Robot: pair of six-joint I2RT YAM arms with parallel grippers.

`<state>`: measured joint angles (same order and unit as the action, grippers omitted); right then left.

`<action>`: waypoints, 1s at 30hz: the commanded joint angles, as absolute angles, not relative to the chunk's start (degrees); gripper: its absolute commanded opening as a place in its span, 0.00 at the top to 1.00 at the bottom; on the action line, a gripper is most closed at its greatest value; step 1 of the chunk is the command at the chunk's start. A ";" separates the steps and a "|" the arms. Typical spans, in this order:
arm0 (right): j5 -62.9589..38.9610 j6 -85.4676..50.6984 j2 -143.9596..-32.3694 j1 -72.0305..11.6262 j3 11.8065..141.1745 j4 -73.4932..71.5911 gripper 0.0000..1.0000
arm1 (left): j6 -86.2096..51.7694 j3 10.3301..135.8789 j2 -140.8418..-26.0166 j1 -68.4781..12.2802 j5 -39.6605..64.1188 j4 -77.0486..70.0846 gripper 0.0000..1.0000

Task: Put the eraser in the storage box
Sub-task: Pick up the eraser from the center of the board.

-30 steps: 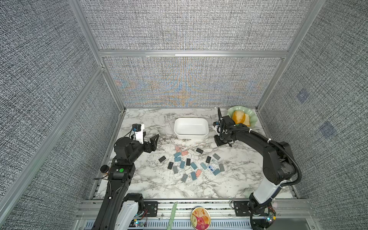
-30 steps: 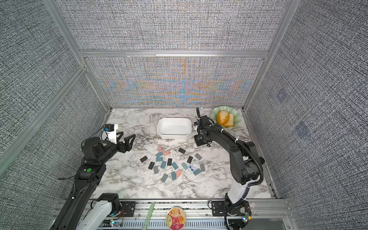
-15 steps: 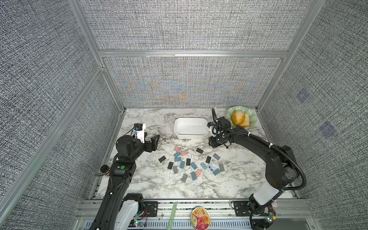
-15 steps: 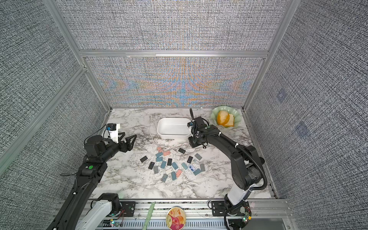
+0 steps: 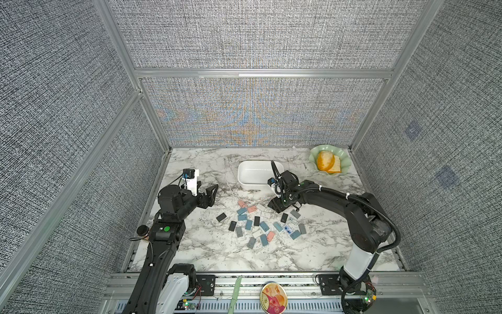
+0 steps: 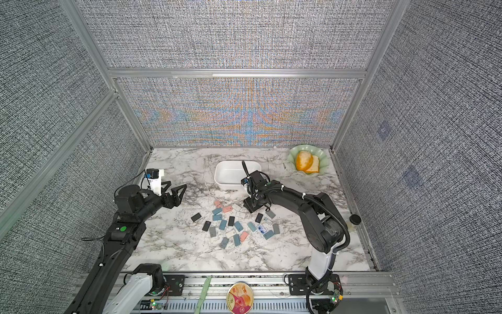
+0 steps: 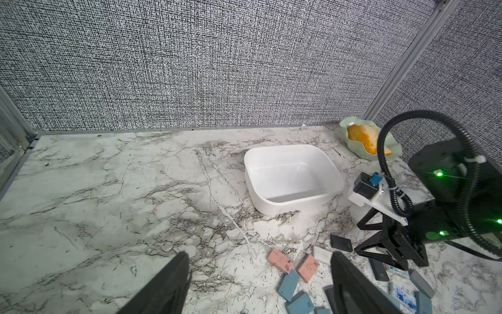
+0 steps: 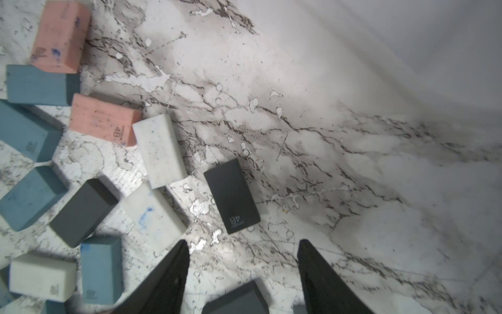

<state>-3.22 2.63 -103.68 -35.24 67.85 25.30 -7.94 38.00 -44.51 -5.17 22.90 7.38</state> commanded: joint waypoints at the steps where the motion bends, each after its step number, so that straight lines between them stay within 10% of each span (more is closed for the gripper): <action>1: -2.11 3.86 -104.87 -35.28 68.12 23.00 0.32 | -7.47 37.90 -44.30 -5.15 23.32 6.33 0.18; 30: -3.96 3.46 -110.57 -35.51 69.65 22.19 0.58 | -7.32 37.86 -44.12 -5.11 23.12 6.20 0.18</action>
